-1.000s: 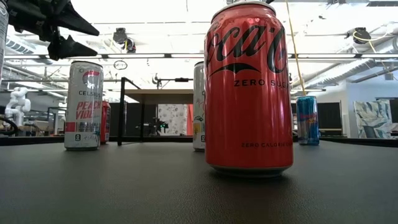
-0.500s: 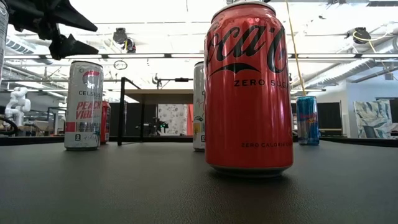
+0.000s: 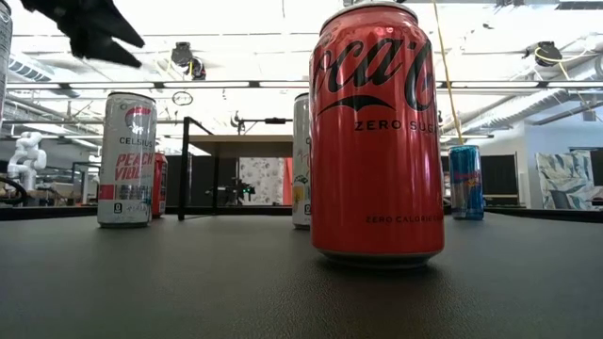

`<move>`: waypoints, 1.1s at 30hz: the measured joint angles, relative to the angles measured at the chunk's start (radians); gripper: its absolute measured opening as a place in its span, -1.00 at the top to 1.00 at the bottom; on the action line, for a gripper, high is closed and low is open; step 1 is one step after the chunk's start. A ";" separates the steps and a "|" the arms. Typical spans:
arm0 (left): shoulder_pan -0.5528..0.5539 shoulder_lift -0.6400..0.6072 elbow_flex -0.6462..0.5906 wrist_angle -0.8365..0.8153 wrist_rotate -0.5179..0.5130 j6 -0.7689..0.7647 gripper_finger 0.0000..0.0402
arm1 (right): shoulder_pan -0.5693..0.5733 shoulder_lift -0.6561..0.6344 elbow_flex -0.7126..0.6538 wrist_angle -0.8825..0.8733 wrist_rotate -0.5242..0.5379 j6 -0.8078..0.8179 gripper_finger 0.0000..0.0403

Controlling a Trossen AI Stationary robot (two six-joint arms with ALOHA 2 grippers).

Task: Place canned beverage on shelf
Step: Put the top red soda can on the shelf

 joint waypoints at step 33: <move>0.520 0.291 0.110 -0.172 0.021 0.135 -0.89 | -0.001 0.000 0.000 0.000 0.085 -0.038 -0.51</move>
